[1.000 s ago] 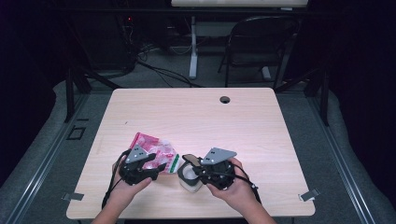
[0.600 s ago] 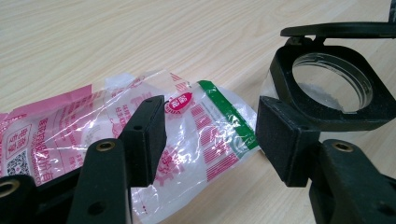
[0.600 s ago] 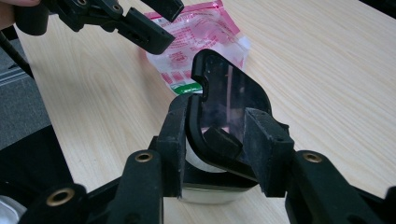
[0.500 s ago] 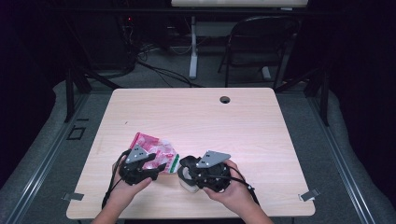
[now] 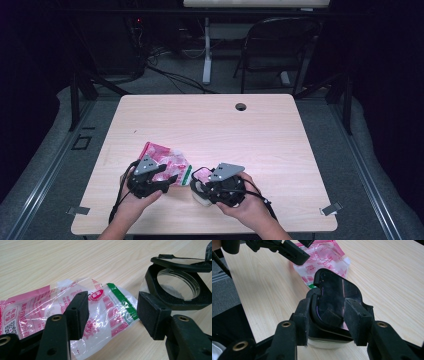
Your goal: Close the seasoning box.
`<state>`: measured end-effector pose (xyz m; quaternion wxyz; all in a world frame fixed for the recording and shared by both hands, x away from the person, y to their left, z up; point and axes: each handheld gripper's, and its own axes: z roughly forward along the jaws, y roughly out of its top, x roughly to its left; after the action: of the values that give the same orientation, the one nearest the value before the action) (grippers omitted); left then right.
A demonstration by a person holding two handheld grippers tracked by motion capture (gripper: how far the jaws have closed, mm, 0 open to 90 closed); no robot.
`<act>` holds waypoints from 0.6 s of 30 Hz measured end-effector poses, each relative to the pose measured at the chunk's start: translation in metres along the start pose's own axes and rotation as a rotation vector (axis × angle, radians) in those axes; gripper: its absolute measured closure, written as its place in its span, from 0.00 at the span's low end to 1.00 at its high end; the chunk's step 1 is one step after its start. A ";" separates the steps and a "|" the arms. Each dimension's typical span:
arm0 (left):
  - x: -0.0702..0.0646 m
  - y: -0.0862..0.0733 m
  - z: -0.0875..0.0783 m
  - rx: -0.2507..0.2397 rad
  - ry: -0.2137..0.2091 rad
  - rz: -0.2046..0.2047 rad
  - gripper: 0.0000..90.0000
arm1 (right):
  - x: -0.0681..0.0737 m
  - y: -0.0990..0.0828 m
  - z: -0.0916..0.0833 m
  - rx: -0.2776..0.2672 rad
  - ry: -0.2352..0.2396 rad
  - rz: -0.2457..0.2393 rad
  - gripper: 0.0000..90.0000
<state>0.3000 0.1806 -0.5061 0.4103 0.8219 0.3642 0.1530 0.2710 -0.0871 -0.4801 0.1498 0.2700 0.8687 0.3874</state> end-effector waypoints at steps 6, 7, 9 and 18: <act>0.000 0.000 0.000 -0.004 0.002 -0.002 0.47 | 0.000 0.000 0.000 -0.002 0.004 0.001 0.63; 0.000 0.000 0.000 0.002 0.002 0.001 0.47 | 0.000 0.000 0.000 -0.001 0.006 0.002 0.63; 0.001 0.000 0.000 0.000 0.003 -0.002 0.47 | 0.000 0.000 0.001 0.002 0.009 0.000 0.63; 0.002 -0.001 0.000 -0.002 0.004 -0.001 0.47 | 0.001 0.000 0.002 -0.009 0.035 0.018 0.56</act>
<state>0.3008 0.1821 -0.5067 0.4105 0.8211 0.3653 0.1545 0.2713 -0.0856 -0.4814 0.1323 0.2705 0.8670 0.3971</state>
